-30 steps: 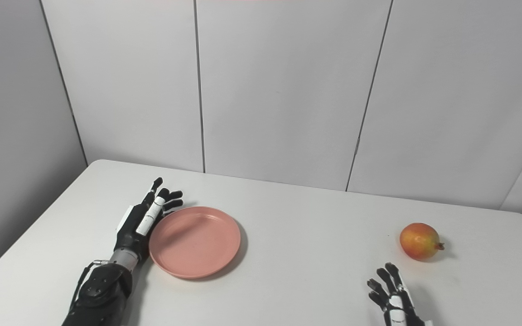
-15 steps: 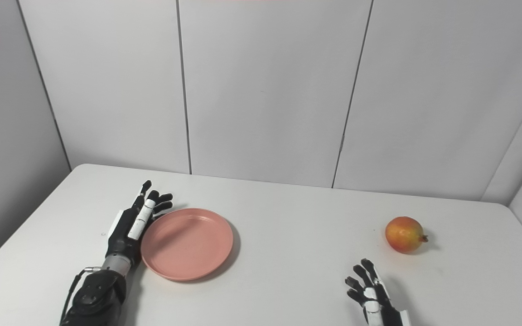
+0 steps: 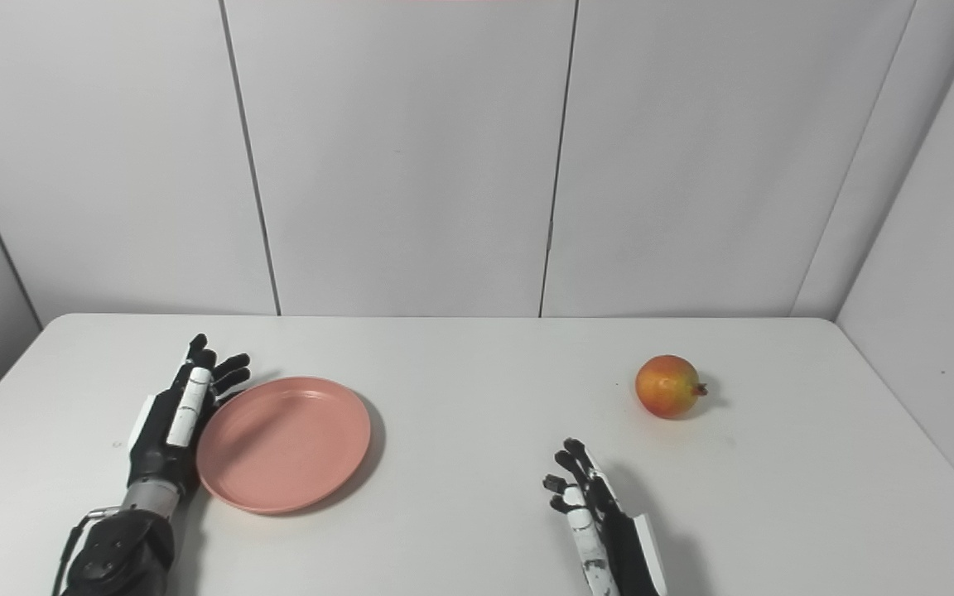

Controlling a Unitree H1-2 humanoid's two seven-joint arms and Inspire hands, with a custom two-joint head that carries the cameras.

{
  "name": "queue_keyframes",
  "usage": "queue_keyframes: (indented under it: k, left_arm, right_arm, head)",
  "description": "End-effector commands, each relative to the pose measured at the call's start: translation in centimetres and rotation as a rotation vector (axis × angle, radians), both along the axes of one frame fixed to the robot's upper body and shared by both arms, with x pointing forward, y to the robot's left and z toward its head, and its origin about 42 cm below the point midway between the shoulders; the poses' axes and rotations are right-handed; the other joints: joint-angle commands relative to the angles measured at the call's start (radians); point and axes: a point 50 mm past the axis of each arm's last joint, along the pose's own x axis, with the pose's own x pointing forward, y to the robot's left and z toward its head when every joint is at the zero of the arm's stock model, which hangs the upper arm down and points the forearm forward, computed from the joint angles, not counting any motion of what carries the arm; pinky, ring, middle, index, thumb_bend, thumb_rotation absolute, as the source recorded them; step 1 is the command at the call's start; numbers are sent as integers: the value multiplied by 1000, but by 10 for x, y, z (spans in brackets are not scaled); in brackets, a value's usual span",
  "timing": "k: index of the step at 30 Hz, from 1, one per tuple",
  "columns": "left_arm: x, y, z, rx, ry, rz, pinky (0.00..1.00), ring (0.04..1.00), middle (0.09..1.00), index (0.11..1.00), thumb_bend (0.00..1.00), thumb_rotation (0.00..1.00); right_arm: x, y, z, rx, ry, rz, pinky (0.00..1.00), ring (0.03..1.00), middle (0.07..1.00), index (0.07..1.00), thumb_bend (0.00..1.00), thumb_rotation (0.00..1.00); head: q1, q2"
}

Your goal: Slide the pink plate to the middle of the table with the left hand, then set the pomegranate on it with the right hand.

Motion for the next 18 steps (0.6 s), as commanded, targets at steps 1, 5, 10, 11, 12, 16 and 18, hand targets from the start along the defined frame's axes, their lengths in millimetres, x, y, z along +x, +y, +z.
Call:
queue_keyframes:
  k: [1,5,10,11,12,16,18]
  left_arm:
    - [3,-42,-2,-48,38,-119,733,809,790,1000,826,822]
    - [3,-46,-3,-51,44,-135,720,805,792,1000,837,831]
    - [4,-56,-3,-58,44,-161,717,811,799,1000,886,831]
    - [5,-58,-3,-58,43,-166,705,811,805,1000,895,835]
    - [5,-63,-3,-55,43,-175,701,811,807,1000,898,836]
    - [4,-76,-1,-57,39,-202,702,802,789,1000,899,845]
    - [3,-82,1,-60,38,-212,711,805,787,1000,899,844]
  right_arm:
    - [-19,9,-7,34,50,-26,821,824,901,918,765,1000]
    - [-19,11,-7,36,49,-26,820,823,902,919,765,1000]
    - [-19,11,-8,40,45,-27,818,820,902,919,747,1000]
    - [-19,11,-8,40,46,-27,818,821,902,918,741,1000]
    - [-19,11,-8,39,46,-28,818,822,902,918,739,1000]
    - [-20,11,-9,38,48,-32,820,824,904,918,740,1000]
    - [-20,11,-9,37,49,-33,821,827,905,919,749,1000]
  head:
    - [0,-1]
    - [-8,-2]
    - [-20,0]
    - [-20,0]
    - [-20,0]
    - [-27,0]
    - [-27,0]
